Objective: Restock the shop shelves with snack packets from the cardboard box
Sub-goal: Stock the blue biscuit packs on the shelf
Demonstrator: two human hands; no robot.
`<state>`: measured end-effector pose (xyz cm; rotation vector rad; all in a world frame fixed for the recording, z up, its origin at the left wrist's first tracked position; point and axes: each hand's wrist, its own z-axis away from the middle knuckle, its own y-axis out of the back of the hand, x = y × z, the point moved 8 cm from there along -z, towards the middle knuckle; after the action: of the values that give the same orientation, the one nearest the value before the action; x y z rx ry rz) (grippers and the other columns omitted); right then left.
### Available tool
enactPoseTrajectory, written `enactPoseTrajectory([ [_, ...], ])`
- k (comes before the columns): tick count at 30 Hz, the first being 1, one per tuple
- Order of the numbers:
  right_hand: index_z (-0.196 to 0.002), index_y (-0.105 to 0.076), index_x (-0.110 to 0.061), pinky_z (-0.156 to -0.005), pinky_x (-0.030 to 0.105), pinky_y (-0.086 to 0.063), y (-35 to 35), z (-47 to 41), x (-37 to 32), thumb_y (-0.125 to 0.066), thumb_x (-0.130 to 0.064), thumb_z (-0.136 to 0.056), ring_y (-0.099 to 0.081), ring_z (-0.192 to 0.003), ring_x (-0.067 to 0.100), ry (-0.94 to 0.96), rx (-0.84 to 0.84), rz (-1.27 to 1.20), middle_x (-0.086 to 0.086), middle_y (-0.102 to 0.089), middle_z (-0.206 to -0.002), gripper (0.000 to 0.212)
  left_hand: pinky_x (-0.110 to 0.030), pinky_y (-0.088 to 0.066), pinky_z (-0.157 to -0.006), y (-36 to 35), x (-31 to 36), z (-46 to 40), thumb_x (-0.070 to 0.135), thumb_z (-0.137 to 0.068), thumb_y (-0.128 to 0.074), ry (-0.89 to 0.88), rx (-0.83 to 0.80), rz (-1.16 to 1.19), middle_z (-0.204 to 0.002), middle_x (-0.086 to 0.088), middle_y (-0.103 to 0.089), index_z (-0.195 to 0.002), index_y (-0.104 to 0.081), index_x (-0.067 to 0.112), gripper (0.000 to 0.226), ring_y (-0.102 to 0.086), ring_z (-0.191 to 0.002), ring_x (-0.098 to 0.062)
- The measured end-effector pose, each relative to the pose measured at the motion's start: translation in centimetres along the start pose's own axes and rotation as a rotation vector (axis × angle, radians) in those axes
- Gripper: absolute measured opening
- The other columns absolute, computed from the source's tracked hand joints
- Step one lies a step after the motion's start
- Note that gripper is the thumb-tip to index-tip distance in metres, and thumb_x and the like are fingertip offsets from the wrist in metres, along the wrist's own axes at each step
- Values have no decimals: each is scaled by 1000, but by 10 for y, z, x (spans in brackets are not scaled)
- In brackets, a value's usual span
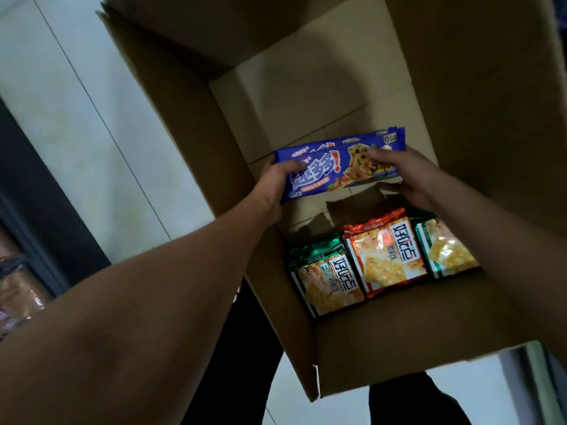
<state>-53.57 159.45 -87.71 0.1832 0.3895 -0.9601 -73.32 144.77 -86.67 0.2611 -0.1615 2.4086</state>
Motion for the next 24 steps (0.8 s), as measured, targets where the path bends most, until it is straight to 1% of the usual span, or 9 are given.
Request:
enactPoseTrajectory([
  [3, -105, -72, -20, -91, 35, -51, 1, 50, -5, -83, -47, -66, -70, -104, 19, -75, -21, -49, -3, -78, -99, 48, -22, -56, -54, -1, 20, 41, 10, -80, -78, -69, -12, -56, -91, -2, -78, -122, -55, 14, 49, -75, -70, -15],
  [6, -96, -74, -18, -75, 29, -57, 1, 110, -25, -80, -39, -73, -75, -92, 18, -84, -19, -134, 2, -78, -100, 32, -21, -56, -58, -4, 43, 92, 10, -81, -78, -135, -83, -106, -88, 1, -79, -118, -57, 14, 43, -75, -73, -13],
  [9, -94, -72, -21, -86, 33, -54, -4, 178, -56, -73, -37, -83, -72, -90, 16, -42, 42, -182, 0, -77, -97, 20, -19, -56, -60, -6, 77, 152, 10, -83, -76, -213, -139, -143, -84, 4, -79, -109, -59, 16, 31, -75, -73, -11],
  [11, -93, -70, -23, -88, 34, -50, -11, 224, -82, -66, -37, -89, -68, -89, 14, -15, 58, -209, -4, -75, -89, 15, -18, -56, -60, -8, 102, 193, 13, -84, -75, -263, -167, -150, -85, 5, -79, -111, -60, 16, 31, -75, -72, -10],
  [14, -88, -73, -23, -74, 26, -52, -23, 299, -125, -63, -35, -90, -71, -76, 8, 54, 37, -245, -7, -76, -83, 16, -17, -55, -61, -10, 138, 261, 14, -87, -71, -324, -212, -151, -86, 6, -79, -113, -60, 18, 29, -74, -73, -9],
  [18, -74, -81, -26, -56, 18, -54, -38, 405, -182, -70, -34, -73, -74, -70, 8, 172, 13, -313, -3, -78, -82, 14, -19, -55, -62, -15, 190, 372, 13, -85, -70, -398, -327, -174, -98, 2, -78, -124, -60, 16, 40, -74, -80, -11],
  [20, -82, -82, -23, -61, 23, -57, -45, 456, -206, -76, -31, -74, -75, -75, 15, 215, 7, -355, 2, -79, -89, 13, -19, -55, -61, -16, 216, 432, 11, -82, -70, -446, -402, -168, -98, 2, -78, -127, -60, 15, 46, -74, -79, -10],
  [23, -104, -77, -13, -88, 39, -56, -53, 530, -239, -78, -31, -68, -73, -90, 26, 291, 18, -431, 14, -75, -107, 40, -22, -58, -69, -22, 250, 520, 8, -76, -72, -534, -548, -161, -103, 3, -78, -121, -62, 19, 47, -74, -85, -11],
  [24, -103, -77, -11, -91, 41, -54, -56, 555, -250, -77, -31, -68, -72, -90, 26, 325, 17, -453, 15, -74, -107, 40, -25, -59, -72, -25, 259, 548, 6, -76, -70, -548, -609, -154, -105, 3, -77, -120, -61, 21, 48, -73, -88, -11],
])
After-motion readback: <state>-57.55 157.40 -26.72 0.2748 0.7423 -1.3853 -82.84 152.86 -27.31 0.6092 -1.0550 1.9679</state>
